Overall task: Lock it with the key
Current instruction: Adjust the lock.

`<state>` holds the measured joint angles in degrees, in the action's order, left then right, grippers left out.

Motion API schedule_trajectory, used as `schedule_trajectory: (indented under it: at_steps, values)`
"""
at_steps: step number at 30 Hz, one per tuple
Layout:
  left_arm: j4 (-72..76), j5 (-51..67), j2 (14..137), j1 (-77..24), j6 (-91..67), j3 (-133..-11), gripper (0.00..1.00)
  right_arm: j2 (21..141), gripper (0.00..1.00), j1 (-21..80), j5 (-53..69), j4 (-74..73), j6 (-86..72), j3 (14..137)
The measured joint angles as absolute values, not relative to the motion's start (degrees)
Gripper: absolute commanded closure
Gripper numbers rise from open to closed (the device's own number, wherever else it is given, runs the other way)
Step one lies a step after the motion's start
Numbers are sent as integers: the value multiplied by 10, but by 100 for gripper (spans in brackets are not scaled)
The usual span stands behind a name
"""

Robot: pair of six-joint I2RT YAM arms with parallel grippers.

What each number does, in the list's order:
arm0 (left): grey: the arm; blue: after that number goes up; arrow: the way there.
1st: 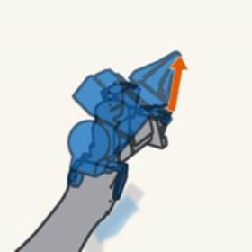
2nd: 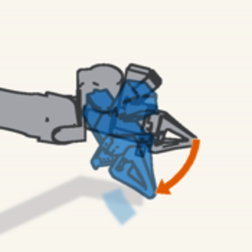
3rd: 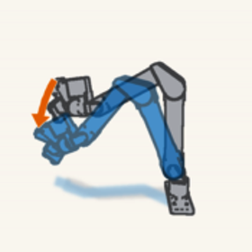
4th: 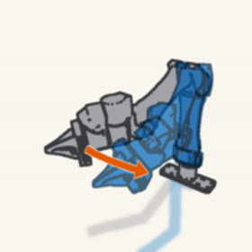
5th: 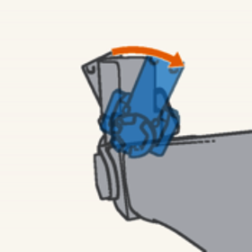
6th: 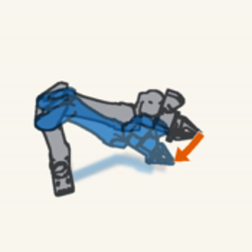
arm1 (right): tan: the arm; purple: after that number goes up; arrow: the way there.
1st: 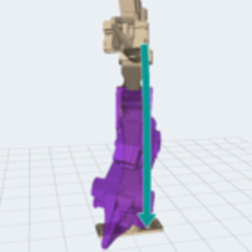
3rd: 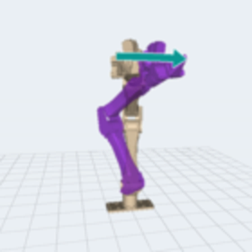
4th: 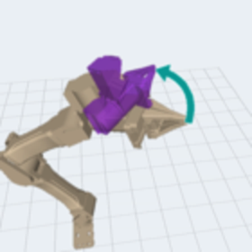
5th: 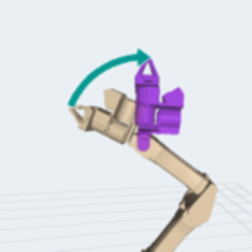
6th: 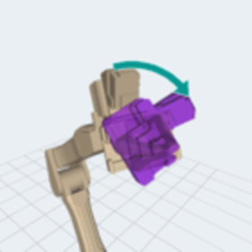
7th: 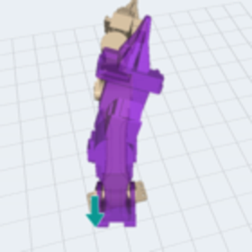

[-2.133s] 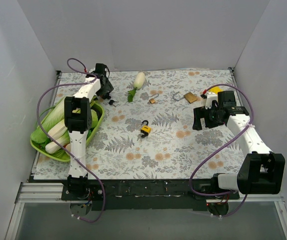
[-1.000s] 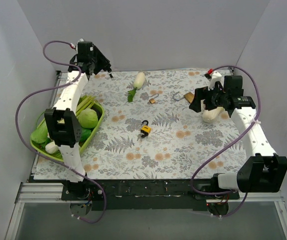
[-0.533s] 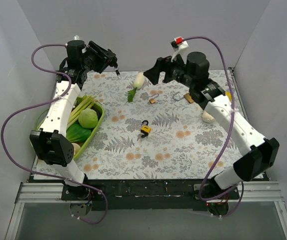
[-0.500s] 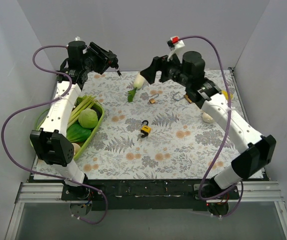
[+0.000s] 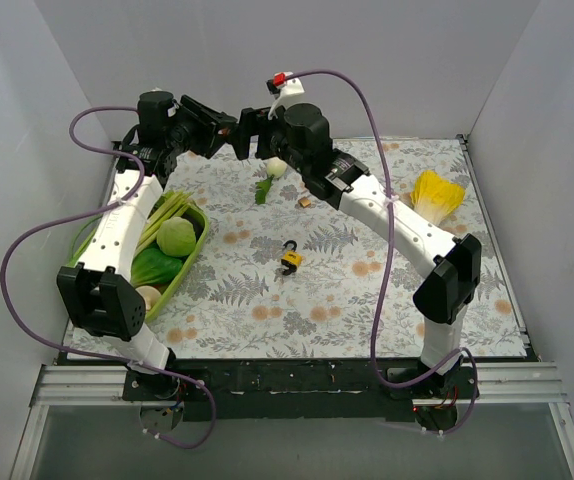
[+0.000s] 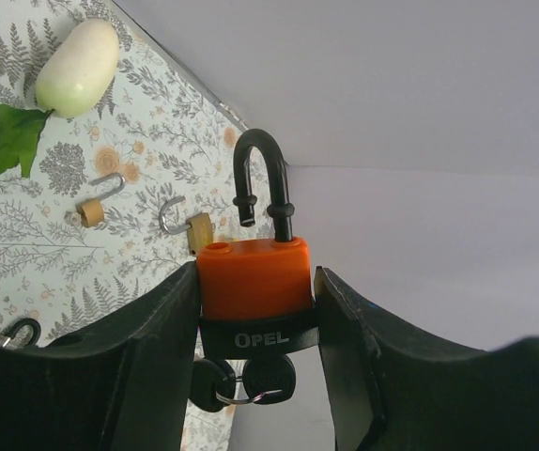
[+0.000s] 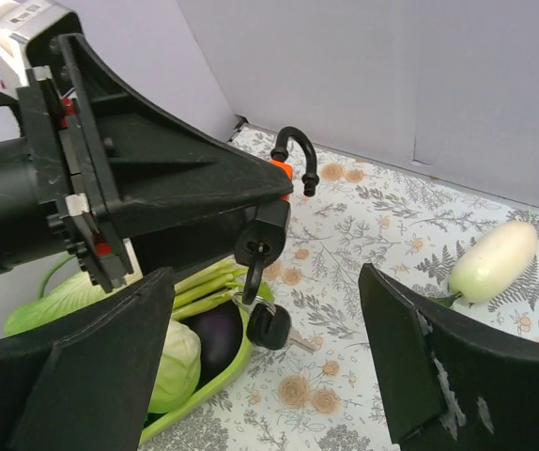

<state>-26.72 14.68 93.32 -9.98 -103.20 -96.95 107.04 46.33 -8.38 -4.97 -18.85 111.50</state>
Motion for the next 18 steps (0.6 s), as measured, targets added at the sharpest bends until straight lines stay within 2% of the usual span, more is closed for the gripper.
schedule_trajectory:
  at_steps: [12,15,18]
  values:
    - [-265,171,929,-100,-1071,-957,87,1098,19,481,-157,-39,-195,1127]
    - [-263,175,929,-100,-1077,-956,87,1107,23,482,-166,-39,-197,1127]
    - [-258,180,929,-100,-1084,-956,87,1111,32,482,-173,-39,-203,1127]
